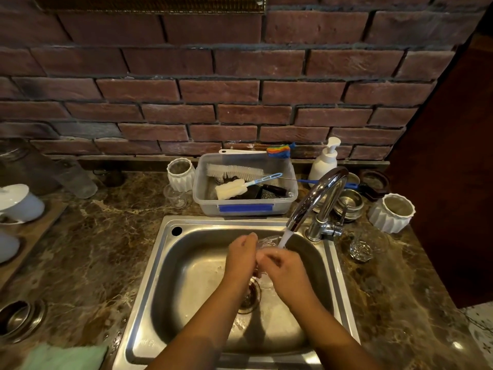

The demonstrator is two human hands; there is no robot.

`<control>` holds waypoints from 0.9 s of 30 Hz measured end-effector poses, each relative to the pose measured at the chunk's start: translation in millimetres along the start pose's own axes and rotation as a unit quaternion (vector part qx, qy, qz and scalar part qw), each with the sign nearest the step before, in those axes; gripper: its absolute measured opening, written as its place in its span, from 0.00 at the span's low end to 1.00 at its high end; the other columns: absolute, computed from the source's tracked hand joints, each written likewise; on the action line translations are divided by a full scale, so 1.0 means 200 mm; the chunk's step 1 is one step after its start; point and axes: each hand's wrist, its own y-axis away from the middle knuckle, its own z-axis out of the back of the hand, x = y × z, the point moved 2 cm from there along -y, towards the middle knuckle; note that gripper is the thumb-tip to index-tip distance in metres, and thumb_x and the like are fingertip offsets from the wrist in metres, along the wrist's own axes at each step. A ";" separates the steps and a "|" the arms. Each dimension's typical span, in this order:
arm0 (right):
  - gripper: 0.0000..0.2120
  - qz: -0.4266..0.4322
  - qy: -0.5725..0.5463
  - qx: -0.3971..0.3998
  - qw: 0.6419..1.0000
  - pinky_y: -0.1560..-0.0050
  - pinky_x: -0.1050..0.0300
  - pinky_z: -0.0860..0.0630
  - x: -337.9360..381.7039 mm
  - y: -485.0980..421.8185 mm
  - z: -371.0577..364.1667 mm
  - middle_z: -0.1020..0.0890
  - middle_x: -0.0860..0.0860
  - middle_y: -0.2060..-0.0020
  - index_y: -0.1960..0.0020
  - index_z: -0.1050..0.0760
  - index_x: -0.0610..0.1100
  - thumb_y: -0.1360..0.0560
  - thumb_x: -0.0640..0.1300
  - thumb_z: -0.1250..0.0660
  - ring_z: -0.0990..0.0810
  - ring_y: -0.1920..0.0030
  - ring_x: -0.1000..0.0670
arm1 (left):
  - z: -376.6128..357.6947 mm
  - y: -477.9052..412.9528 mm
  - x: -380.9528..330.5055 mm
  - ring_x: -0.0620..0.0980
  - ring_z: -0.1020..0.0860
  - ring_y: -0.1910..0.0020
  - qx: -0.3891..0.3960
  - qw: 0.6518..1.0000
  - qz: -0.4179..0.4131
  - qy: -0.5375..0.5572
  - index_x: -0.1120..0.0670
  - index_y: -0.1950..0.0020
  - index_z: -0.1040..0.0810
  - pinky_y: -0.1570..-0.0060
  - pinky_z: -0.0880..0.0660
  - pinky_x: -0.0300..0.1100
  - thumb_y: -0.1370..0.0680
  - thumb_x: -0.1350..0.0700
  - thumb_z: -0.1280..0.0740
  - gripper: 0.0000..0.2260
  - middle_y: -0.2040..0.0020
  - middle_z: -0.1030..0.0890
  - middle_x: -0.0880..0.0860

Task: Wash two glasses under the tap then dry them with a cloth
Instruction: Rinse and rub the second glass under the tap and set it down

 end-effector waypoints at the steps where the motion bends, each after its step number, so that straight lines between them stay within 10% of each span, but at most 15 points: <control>1: 0.10 -0.048 -0.074 -0.023 0.996 0.50 0.44 0.20 0.00 -0.01 -0.01 0.15 0.45 0.63 0.57 0.17 0.43 0.21 0.41 0.34 0.16 0.58 0.50 | 0.01 0.01 -0.01 0.52 0.20 0.57 -0.013 0.997 -0.074 -0.033 0.55 0.53 0.22 0.61 0.24 0.44 0.17 0.52 0.39 0.11 0.57 0.19 0.57; 5: 0.14 -0.273 -0.441 -0.019 0.855 0.40 0.39 0.23 -0.06 -0.03 -0.03 0.15 0.39 0.45 0.43 0.20 0.41 0.17 0.48 0.40 0.17 0.42 0.41 | 0.03 0.08 -0.02 0.44 0.25 0.57 -0.042 0.899 -0.340 -0.274 0.52 0.51 0.25 0.60 0.29 0.34 0.18 0.54 0.36 0.04 0.55 0.24 0.47; 7: 0.15 -0.270 -0.445 -0.005 0.854 0.39 0.38 0.24 -0.09 -0.04 -0.02 0.16 0.38 0.43 0.41 0.20 0.41 0.17 0.49 0.41 0.17 0.42 0.40 | 0.04 0.07 -0.01 0.43 0.26 0.57 -0.039 0.880 -0.366 -0.300 0.51 0.50 0.25 0.60 0.29 0.34 0.18 0.53 0.37 0.03 0.55 0.25 0.46; 13: 0.13 -0.010 0.014 -0.013 1.000 0.58 0.65 0.22 -0.02 -0.06 0.03 0.15 0.48 0.62 0.53 0.18 0.42 0.19 0.47 0.37 0.17 0.58 0.47 | 0.01 0.08 -0.03 0.52 0.18 0.54 0.031 0.999 -0.027 -0.008 0.54 0.50 0.20 0.59 0.23 0.45 0.17 0.51 0.38 0.10 0.52 0.17 0.59; 16: 0.13 0.136 0.295 0.077 0.943 0.44 0.56 0.23 0.02 -0.01 0.05 0.15 0.53 0.58 0.51 0.17 0.52 0.20 0.55 0.39 0.18 0.54 0.55 | 0.05 0.06 -0.01 0.54 0.18 0.50 0.124 0.965 0.200 0.119 0.57 0.45 0.17 0.52 0.20 0.47 0.21 0.45 0.32 0.15 0.46 0.16 0.60; 19: 0.12 0.210 0.434 0.145 0.864 0.31 0.54 0.36 0.05 0.01 0.07 0.16 0.53 0.48 0.44 0.20 0.52 0.19 0.55 0.39 0.21 0.45 0.54 | 0.09 0.04 0.02 0.51 0.19 0.63 0.212 0.923 0.238 0.215 0.59 0.50 0.17 0.67 0.22 0.41 0.22 0.47 0.31 0.15 0.52 0.17 0.58; 24: 0.11 0.067 0.149 0.066 0.984 0.53 0.57 0.20 -0.01 0.00 0.02 0.14 0.53 0.59 0.52 0.16 0.48 0.19 0.50 0.36 0.17 0.58 0.57 | 0.02 0.03 0.03 0.54 0.23 0.58 0.045 0.989 0.086 0.108 0.59 0.51 0.20 0.61 0.26 0.45 0.19 0.53 0.36 0.11 0.57 0.20 0.58; 27: 0.13 -0.134 -0.113 -0.031 0.984 0.49 0.53 0.19 -0.02 -0.02 0.00 0.13 0.47 0.57 0.51 0.17 0.43 0.18 0.49 0.38 0.14 0.54 0.52 | 0.01 0.03 -0.01 0.52 0.19 0.57 -0.004 0.989 -0.121 -0.081 0.56 0.53 0.21 0.58 0.21 0.46 0.18 0.54 0.37 0.09 0.57 0.18 0.54</control>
